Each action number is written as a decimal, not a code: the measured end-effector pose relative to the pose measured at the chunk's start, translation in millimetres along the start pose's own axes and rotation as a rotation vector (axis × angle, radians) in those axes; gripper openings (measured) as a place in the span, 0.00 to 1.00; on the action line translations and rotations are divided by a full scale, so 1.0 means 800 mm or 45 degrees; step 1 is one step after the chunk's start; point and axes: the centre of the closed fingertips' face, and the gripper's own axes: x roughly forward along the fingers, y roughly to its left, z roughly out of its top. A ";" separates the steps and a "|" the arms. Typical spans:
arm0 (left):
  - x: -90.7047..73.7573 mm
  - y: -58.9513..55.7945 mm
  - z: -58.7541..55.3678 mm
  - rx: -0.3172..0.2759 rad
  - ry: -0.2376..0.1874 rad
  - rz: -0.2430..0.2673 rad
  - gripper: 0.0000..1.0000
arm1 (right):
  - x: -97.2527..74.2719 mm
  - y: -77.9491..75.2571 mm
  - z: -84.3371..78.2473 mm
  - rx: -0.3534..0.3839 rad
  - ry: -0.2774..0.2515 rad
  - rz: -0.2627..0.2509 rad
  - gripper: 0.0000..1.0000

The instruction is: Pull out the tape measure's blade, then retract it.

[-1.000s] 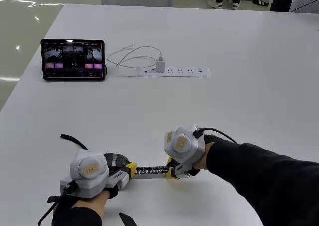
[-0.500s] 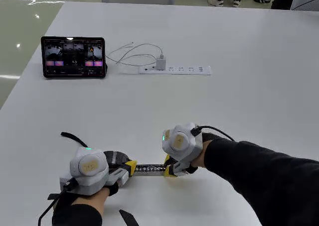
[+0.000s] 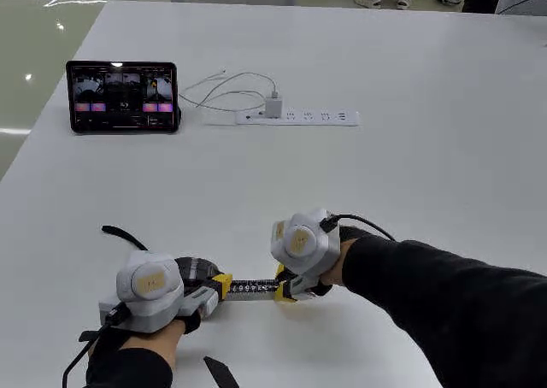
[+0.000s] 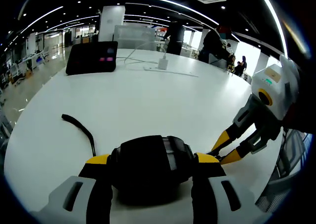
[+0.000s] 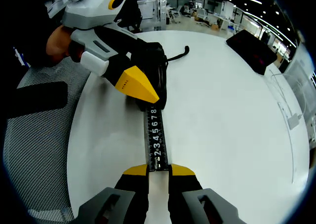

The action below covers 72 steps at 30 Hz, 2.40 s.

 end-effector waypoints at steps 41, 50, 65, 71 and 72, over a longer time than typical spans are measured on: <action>0.001 0.001 0.000 -0.007 0.002 -0.010 0.60 | 0.016 0.003 0.030 -0.018 -0.047 0.009 0.09; 0.000 0.001 0.000 -0.010 0.005 -0.011 0.60 | 0.018 0.004 0.034 -0.020 -0.059 0.008 0.09; 0.000 0.001 0.000 -0.013 0.006 -0.011 0.60 | 0.020 0.002 0.039 0.004 -0.082 0.023 0.09; 0.000 0.001 0.000 -0.014 0.005 -0.010 0.60 | 0.022 0.003 0.043 -0.004 -0.084 0.019 0.09; 0.000 0.001 0.000 -0.015 0.005 -0.010 0.60 | 0.022 0.003 0.043 -0.004 -0.086 0.018 0.09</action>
